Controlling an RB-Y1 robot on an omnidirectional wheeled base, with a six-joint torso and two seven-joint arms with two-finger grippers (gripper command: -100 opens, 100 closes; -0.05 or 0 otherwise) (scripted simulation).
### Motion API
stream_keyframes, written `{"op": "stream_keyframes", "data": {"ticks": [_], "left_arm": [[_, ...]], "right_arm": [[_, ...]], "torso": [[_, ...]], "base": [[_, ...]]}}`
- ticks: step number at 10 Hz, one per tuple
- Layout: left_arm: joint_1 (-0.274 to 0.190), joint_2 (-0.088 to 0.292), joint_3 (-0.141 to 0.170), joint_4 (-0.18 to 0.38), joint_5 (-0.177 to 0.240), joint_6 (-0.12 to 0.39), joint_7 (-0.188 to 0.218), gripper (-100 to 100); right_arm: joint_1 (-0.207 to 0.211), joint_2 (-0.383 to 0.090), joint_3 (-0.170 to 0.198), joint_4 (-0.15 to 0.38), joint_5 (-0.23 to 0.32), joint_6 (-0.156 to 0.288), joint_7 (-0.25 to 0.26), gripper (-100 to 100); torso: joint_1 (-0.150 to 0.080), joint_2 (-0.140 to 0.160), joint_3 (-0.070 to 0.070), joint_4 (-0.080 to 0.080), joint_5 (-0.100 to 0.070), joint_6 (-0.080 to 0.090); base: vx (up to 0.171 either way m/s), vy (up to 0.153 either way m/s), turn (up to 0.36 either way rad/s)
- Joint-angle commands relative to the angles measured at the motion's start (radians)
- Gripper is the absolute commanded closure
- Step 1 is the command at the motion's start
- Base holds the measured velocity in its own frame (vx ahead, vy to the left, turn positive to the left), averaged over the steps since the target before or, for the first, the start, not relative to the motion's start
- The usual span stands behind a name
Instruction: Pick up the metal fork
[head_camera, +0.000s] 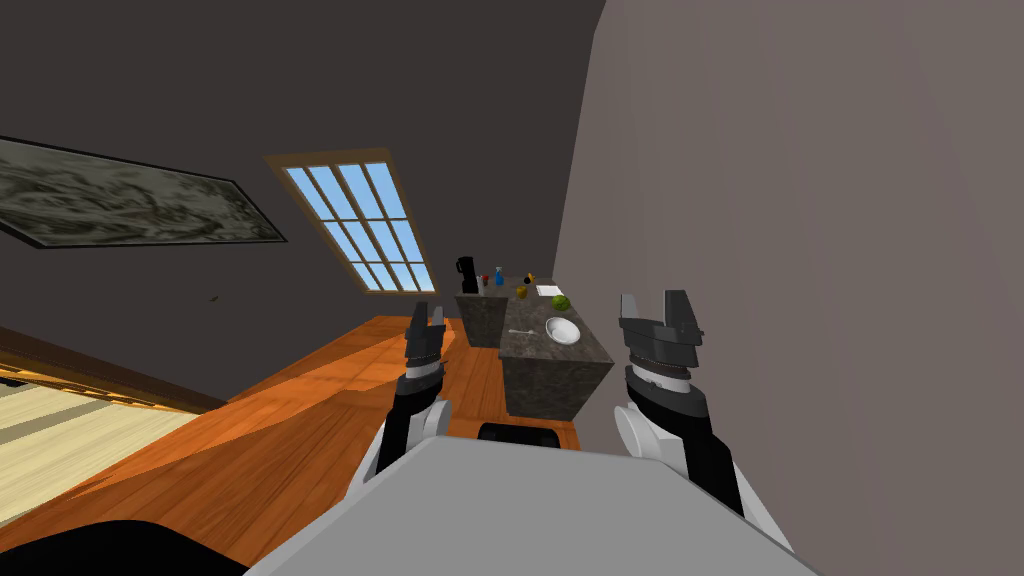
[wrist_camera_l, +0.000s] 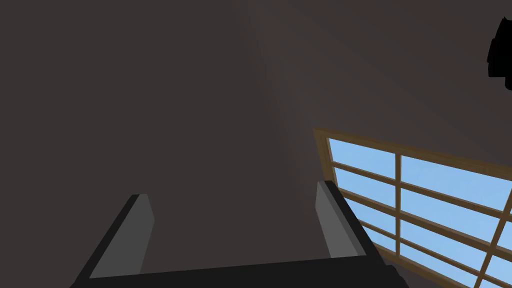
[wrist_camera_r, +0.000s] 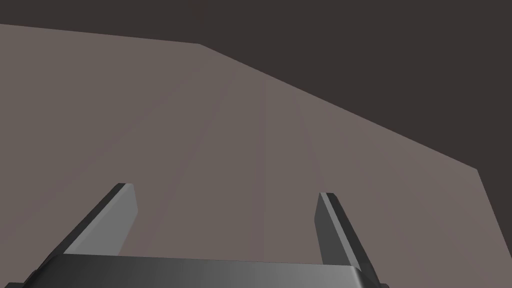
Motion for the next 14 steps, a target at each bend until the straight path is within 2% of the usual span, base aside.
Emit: {"op": "stream_keyframes", "data": {"ticks": [1,3,6,7,8,9,11,14], "left_arm": [[-0.016,0.045,0.001,0.015,-0.005,0.013,-0.002,-100],[-0.053,0.105,0.002,0.052,-0.015,0.046,-0.005,-100],[-0.144,0.183,0.006,0.142,-0.038,0.125,-0.011,-100],[-0.144,0.183,0.006,0.142,-0.038,0.128,-0.011,-100],[-0.182,0.203,0.007,0.180,-0.046,0.161,-0.013,-100],[-0.182,0.203,0.007,0.180,-0.046,0.163,-0.013,-100],[-0.251,0.234,0.011,0.249,-0.064,0.225,-0.016,-100],[-0.317,0.246,0.013,0.312,-0.074,0.292,-0.017,-100]], "right_arm": [[0.000,0.000,0.000,0.000,0.000,0.000,0.000,0],[0.000,0.000,0.000,0.000,0.000,0.000,0.000,0],[0.000,0.000,0.000,0.000,0.000,0.000,0.000,0],[0.000,0.000,0.000,0.000,0.000,0.000,0.000,0],[0.000,0.000,0.000,0.000,0.000,0.000,0.000,0],[0.000,0.000,0.000,0.000,0.000,0.000,0.000,0],[0.000,0.000,0.000,0.000,0.000,0.000,0.000,0],[0.000,0.000,0.000,0.000,0.000,0.000,0.000,0]], "torso": [[0.000,0.000,0.000,0.000,0.000,0.000],[0.001,0.002,0.001,0.000,0.000,0.000],[0.002,0.004,0.002,0.001,0.000,0.000],[0.003,0.004,0.002,0.001,0.001,0.000],[0.002,0.003,0.002,0.001,0.001,0.000],[0.002,0.003,0.002,0.001,0.001,0.000],[0.001,0.002,0.001,0.001,0.000,0.000],[0.001,0.003,0.002,0.001,0.000,0.000]], "base": [[-0.016,0.006,0.006],[-0.040,0.015,0.005],[-0.062,0.025,0.007],[-0.045,0.026,-0.001],[-0.044,0.024,0.007],[-0.035,0.015,-0.002],[-0.051,0.015,0.006],[-0.044,0.011,0.002]]}}
